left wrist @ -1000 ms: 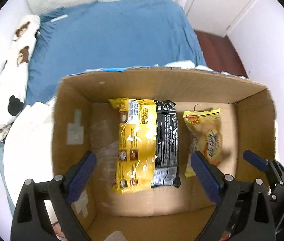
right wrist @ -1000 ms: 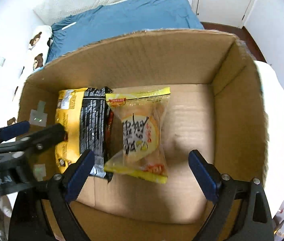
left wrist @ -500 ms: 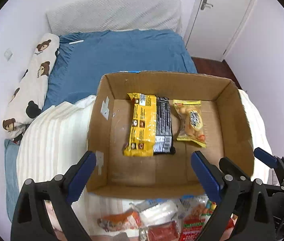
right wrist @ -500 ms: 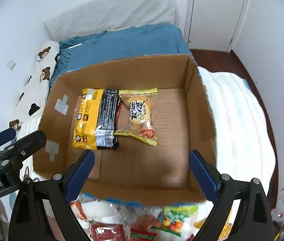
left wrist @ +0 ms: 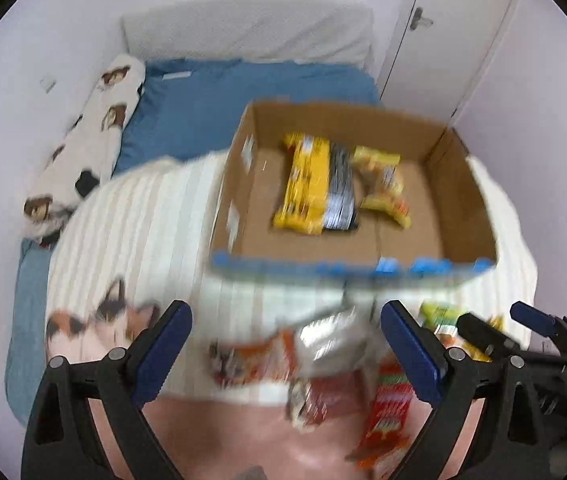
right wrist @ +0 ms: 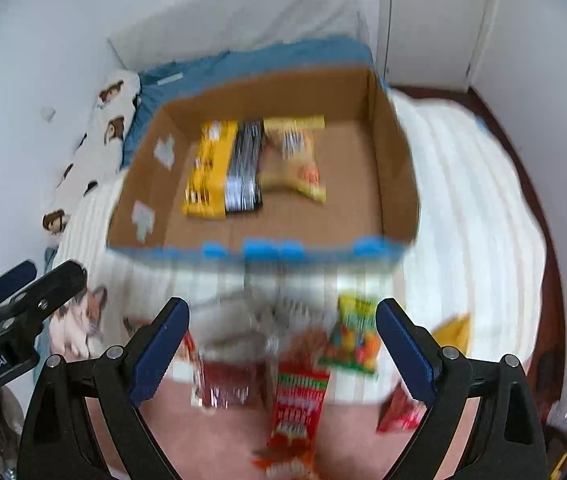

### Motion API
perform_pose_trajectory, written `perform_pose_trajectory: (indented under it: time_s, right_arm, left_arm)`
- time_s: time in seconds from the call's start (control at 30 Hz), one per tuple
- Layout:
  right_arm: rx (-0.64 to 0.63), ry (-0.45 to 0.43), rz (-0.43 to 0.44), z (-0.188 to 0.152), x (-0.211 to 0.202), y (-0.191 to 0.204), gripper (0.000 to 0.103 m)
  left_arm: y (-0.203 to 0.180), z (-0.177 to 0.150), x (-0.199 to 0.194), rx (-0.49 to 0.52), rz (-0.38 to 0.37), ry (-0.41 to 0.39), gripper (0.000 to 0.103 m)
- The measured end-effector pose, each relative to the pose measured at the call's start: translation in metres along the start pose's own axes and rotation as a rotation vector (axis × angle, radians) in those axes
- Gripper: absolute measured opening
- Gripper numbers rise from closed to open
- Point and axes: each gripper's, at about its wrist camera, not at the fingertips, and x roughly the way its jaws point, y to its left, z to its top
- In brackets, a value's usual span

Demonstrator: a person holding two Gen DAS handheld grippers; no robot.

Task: Organize snacks
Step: 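Move both tools back toward the remaining snacks, then grasp the orange chip bag with left tool while right tool grasps white wafer pack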

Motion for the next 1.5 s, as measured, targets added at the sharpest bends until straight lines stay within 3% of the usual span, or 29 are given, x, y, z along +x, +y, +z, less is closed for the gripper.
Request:
perform_pose_trajectory:
  time_s: [0.27, 0.43, 0.67, 0.77, 0.83, 0.87, 0.93, 1.1, 1.17, 1.23, 1.37, 1.5]
  right_arm:
    - [0.137, 0.217, 0.012, -0.076, 0.084, -0.031, 0.096]
    - [0.206, 0.314, 0.019, -0.110, 0.131, -0.034, 0.093]
    - [0.195, 0.304, 0.044, -0.115, 0.131, -0.020, 0.093]
    - [0.202, 0.300, 0.046, -0.110, 0.125, -0.021, 0.093]
    - [0.228, 0.301, 0.048, -0.109, 0.120, -0.026, 0.094]
    - [0.245, 0.303, 0.056, -0.108, 0.119, -0.028, 0.094]
    - [0.287, 0.309, 0.081, -0.107, 0.115, -0.036, 0.094]
    - [0.386, 0.291, 0.182, -0.083, 0.118, -0.027, 0.090]
    - [0.407, 0.273, 0.203, -0.071, 0.126, -0.013, 0.089]
    - [0.443, 0.272, 0.226, -0.060, 0.139, 0.001, 0.089]
    - [0.502, 0.281, 0.202, -0.046, 0.168, 0.030, 0.087]
    - [0.541, 0.301, 0.165, -0.044, 0.192, 0.049, 0.067]
  left_arm:
    - [0.026, -0.078, 0.071, 0.024, 0.101, 0.219, 0.097]
    - [0.034, -0.092, 0.092, 0.143, 0.145, 0.256, 0.097]
    - [-0.006, -0.087, 0.132, 0.565, 0.238, 0.255, 0.097]
    - [-0.032, -0.097, 0.155, 0.753, 0.218, 0.291, 0.097]
    - [-0.041, -0.105, 0.171, 0.825, 0.229, 0.333, 0.096]
    - [-0.041, -0.107, 0.177, 0.826, 0.217, 0.354, 0.090]
    - [-0.034, -0.104, 0.183, 0.745, 0.188, 0.402, 0.060]
    - [0.030, -0.089, 0.176, 0.222, 0.023, 0.489, 0.055]
    - [0.061, -0.093, 0.169, 0.005, -0.016, 0.489, 0.055]
    - [0.083, -0.102, 0.165, -0.143, -0.048, 0.491, 0.055]
    - [0.104, -0.117, 0.160, -0.281, -0.091, 0.489, 0.055]
    - [0.108, -0.126, 0.155, -0.298, -0.093, 0.470, 0.055]
